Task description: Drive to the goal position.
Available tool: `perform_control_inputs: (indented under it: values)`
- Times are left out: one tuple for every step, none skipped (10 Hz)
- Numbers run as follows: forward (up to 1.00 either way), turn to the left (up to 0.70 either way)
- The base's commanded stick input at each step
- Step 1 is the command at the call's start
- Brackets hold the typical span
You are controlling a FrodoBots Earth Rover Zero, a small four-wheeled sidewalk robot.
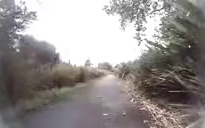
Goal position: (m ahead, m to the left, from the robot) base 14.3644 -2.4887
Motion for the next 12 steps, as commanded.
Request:
perform_control_inputs:
  values:
    - [0.85, 0.00]
    - [0.85, 0.00]
    - [0.85, 0.00]
    - [0.85, 0.00]
    - [0.85, 0.00]
    - [0.85, 0.00]
    - [0.85, 0.00]
    - [0.85, 0.00]
    - [0.85, 0.00]
    - [0.85, 0.00]
    - [0.85, 0.00]
    - [0.85, 0.00]
